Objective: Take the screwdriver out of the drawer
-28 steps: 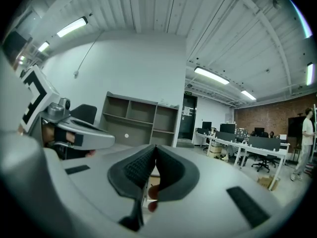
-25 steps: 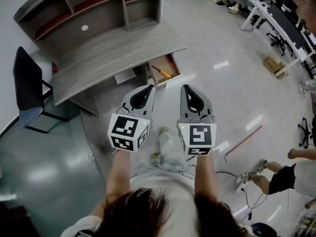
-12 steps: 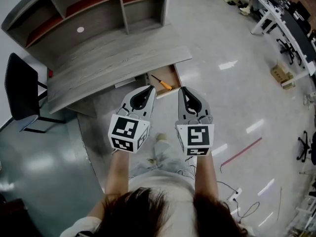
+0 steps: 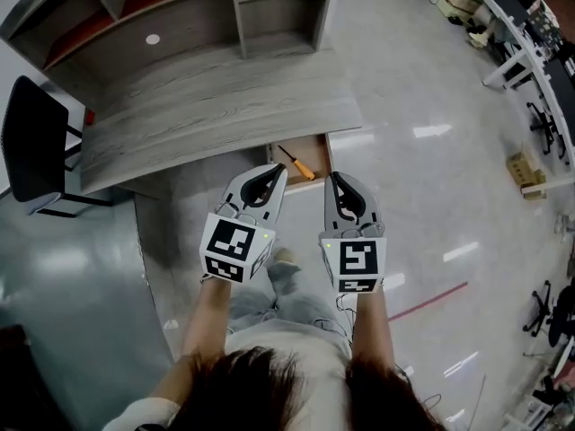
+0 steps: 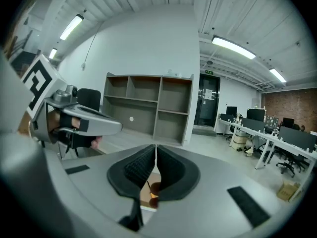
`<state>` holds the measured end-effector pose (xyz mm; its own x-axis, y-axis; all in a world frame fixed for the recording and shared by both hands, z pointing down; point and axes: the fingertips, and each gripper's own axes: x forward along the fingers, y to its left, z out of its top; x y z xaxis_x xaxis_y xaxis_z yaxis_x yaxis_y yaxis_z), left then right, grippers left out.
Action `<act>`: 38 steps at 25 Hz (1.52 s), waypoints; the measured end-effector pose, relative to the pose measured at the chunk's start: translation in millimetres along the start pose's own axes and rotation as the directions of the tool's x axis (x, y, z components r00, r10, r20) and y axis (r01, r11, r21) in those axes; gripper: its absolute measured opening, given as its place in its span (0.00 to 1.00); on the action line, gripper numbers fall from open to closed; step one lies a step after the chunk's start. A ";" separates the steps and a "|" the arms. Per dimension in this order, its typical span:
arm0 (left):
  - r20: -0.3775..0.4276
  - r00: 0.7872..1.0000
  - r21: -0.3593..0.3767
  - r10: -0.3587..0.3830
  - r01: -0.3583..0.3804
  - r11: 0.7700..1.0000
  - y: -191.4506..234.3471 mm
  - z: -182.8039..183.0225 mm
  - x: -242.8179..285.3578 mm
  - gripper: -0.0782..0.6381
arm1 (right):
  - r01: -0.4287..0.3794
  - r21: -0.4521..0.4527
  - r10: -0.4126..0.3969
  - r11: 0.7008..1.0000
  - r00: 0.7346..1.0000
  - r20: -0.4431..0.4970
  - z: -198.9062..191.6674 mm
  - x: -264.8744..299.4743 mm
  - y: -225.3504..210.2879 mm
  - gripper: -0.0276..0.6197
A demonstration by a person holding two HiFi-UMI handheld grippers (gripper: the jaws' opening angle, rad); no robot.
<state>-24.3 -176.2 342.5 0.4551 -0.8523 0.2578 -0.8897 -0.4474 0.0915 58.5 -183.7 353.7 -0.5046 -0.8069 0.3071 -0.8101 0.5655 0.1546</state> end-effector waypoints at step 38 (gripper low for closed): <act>-0.102 0.990 -0.025 -0.099 0.097 0.995 80.1 -128.3 133.7 0.13 | -0.229 -0.034 0.204 0.973 0.916 -0.345 -159.8 176.1 16.5 0.12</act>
<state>-39.5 -291.2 507.7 0.5346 -0.7719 0.3440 -0.8421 -0.5207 0.1404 4.0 -289.2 560.4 -0.5245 -0.5653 0.6366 -0.6622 0.7409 0.1124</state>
